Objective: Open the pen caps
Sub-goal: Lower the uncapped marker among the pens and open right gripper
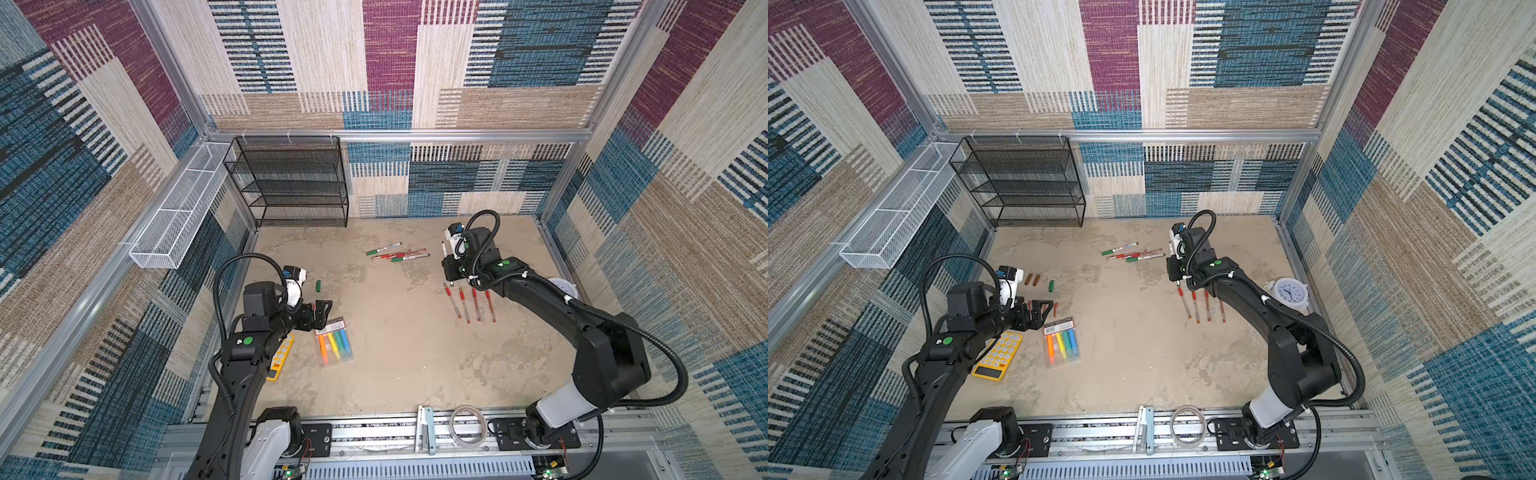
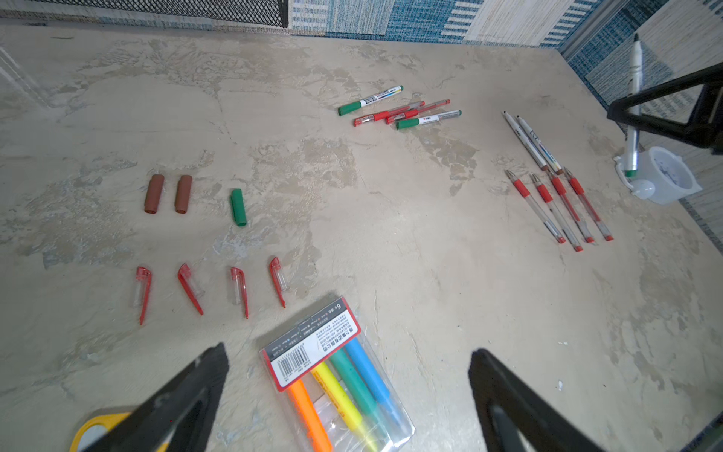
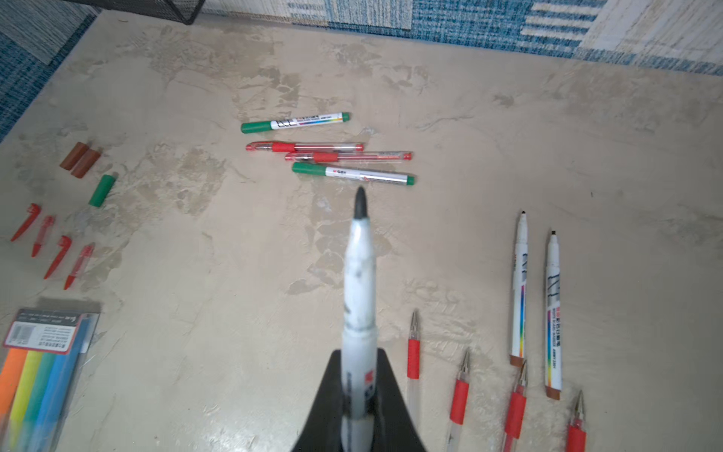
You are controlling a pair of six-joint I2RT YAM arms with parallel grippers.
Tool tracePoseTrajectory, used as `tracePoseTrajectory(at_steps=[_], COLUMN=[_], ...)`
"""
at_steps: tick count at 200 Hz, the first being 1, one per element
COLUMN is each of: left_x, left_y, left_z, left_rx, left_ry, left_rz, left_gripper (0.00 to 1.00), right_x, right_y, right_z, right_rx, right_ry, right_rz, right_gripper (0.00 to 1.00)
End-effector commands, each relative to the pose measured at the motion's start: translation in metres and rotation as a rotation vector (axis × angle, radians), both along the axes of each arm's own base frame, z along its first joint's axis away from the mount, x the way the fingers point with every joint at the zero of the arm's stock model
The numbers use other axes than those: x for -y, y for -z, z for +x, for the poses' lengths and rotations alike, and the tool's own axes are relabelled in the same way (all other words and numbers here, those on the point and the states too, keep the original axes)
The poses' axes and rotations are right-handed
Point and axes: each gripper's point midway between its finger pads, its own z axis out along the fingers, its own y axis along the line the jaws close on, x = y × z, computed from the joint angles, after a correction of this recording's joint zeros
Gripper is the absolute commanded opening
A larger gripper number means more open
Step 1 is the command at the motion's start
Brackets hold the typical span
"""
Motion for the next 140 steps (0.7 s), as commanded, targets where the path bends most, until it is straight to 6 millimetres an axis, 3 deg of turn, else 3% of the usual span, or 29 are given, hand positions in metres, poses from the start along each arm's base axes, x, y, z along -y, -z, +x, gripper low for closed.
tracePoseTrajectory(at_steps=[1,77,105,110,140], left_x=[-0.001,0.001,-0.001,-0.001,-0.002], left_y=[-0.013,-0.009,-0.011,-0.010,-0.012], left_z=[0.006,0.005,0.005,0.005,0.006], left_rx=[0.073,0.092,0.105,0.103,0.103], left_ry=[0.001,0.032,0.022,0.025,0.018], left_rz=[0.000,0.008,0.021,0.019,0.012], left_gripper=[1.00,1.00,1.00,1.00,1.00], right_x=[0.004,0.036,0.038,0.036,0.039], right_y=[0.010,0.077,0.104,0.100,0.119], right_z=[0.013,0.073,0.082,0.088,0.093], right_rx=[-0.023,-0.183,-0.243,-0.231,-0.272], right_ry=[-0.030,0.017,0.014,0.013,0.028], right_rz=[-0.019,-0.080,-0.082,-0.078,-0.095], right_gripper=[0.02,0.05,0.06,0.07,0.09])
